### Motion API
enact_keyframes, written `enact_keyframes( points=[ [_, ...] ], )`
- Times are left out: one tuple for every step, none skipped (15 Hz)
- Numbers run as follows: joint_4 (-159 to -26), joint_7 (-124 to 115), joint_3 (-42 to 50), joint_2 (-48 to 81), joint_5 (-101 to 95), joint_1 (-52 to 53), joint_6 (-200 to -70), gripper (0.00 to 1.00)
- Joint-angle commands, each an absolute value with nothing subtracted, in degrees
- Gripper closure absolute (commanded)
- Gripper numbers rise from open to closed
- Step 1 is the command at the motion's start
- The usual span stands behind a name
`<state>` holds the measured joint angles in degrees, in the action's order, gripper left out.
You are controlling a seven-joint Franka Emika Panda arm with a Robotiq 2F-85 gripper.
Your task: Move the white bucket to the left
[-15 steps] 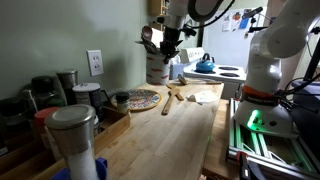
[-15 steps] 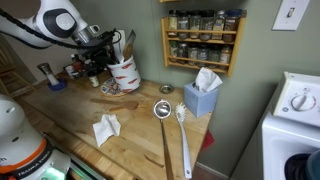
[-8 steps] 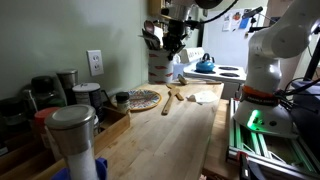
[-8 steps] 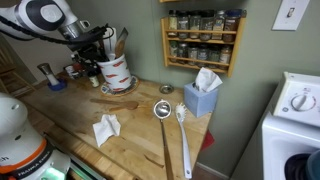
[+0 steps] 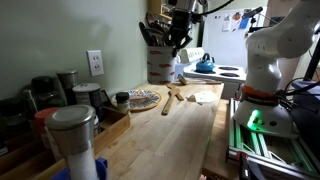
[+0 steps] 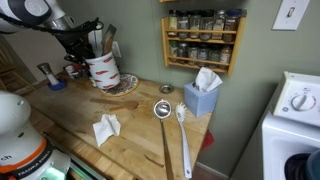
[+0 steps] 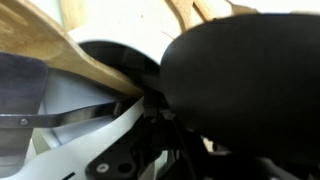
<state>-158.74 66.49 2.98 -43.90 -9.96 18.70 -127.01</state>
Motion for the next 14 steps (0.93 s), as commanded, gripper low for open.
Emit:
enact_keyframes(
  points=[
    [-158.8, 73.8, 3.7, -51.8, -7.4, 22.0, -124.6, 0.96],
    [-159.0, 75.8, 3.8, -52.4, -6.7, 22.8, -123.6, 0.96],
    [-159.2, 77.6, 3.9, -52.8, -6.1, 23.4, -123.0, 0.96],
    [-159.3, 79.5, 4.1, -53.2, -5.2, 24.2, -122.2, 0.96],
    [-159.4, 81.2, 4.1, -53.3, -4.6, 24.7, -122.0, 0.96],
    [-159.4, 83.0, 4.3, -53.5, -3.8, 25.4, -121.5, 0.96],
    [-159.5, 84.6, 4.6, -53.8, -2.8, 25.8, -121.3, 0.96],
    [-159.5, 86.3, 5.5, -54.3, -1.7, 25.8, -121.1, 0.96],
    [-159.6, 83.0, 2.8, -48.2, -2.8, 23.8, -120.9, 0.86],
    [-159.7, 84.4, 3.2, -48.4, -2.0, 24.0, -120.8, 0.86],
    [-159.7, 85.0, 3.4, -48.6, -1.8, 24.1, -120.8, 0.86],
    [-159.7, 85.4, 3.6, -48.7, -1.8, 24.1, -120.8, 0.86],
    [-159.7, 85.5, 3.8, -48.7, -1.7, 24.1, -120.8, 0.86],
    [-159.7, 85.5, 3.8, -48.8, -1.7, 24.1, -120.8, 0.86]
  ],
)
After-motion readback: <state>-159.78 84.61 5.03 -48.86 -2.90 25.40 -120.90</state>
